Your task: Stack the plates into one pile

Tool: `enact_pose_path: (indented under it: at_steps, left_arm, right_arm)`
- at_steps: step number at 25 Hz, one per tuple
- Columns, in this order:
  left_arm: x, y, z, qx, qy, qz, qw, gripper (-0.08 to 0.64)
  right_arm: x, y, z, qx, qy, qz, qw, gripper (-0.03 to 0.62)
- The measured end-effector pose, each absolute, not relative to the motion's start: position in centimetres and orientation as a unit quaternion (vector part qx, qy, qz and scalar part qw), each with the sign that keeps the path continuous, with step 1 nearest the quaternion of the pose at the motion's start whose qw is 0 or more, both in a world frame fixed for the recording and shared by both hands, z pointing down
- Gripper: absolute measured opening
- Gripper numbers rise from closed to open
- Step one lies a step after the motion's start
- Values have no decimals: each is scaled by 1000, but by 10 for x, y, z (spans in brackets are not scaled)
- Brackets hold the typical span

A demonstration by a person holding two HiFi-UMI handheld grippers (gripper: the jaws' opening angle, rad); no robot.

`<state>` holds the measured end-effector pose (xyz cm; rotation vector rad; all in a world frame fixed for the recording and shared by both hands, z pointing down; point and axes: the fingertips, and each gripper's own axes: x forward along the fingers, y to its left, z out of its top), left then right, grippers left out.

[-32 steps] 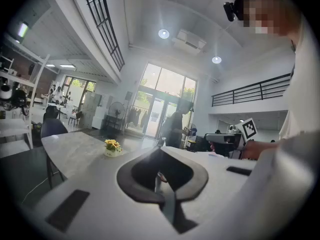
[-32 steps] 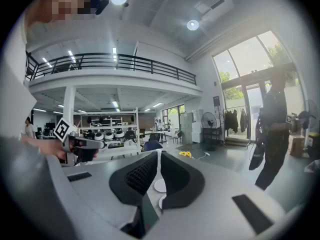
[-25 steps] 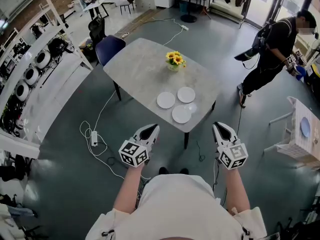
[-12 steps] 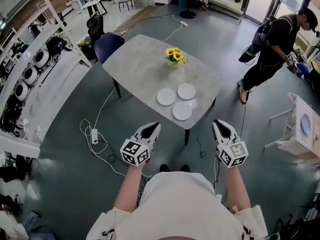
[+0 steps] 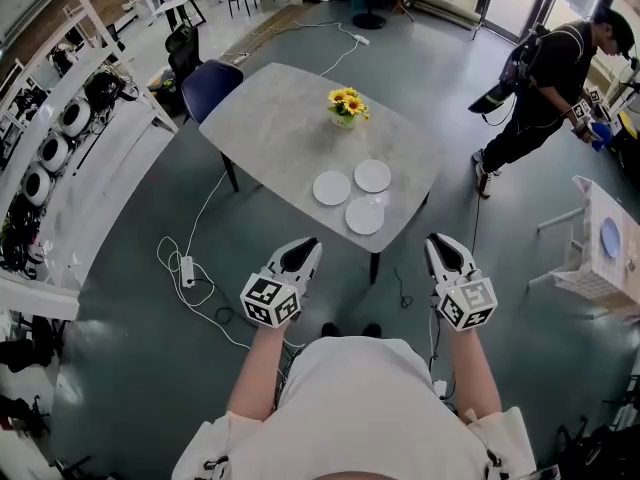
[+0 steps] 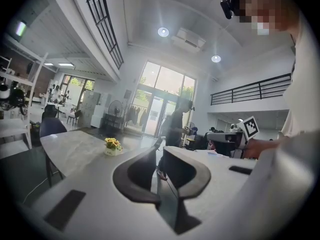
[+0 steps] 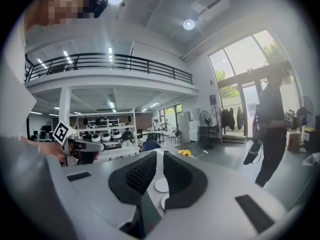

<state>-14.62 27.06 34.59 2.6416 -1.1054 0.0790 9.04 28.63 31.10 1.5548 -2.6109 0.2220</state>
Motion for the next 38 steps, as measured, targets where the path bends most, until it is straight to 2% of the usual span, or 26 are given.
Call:
enact_pose_path:
  at_steps: [1, 4, 25, 38]
  left_arm:
    - [-147, 270, 346, 914, -379, 27, 140, 60]
    - [-151, 271, 347, 918, -369, 27, 144, 76]
    - [-168, 264, 373, 930, -320, 39, 175, 74]
    - [-132, 209, 391, 920, -338, 48, 194, 69]
  right_arm:
    - [89, 286, 311, 512, -855, 74, 46, 56]
    - [84, 288, 311, 519, -851, 75, 44, 102]
    - [58, 292, 339, 544, -831, 100, 66, 106]
    - [90, 218, 359, 519, -843, 122, 67, 106]
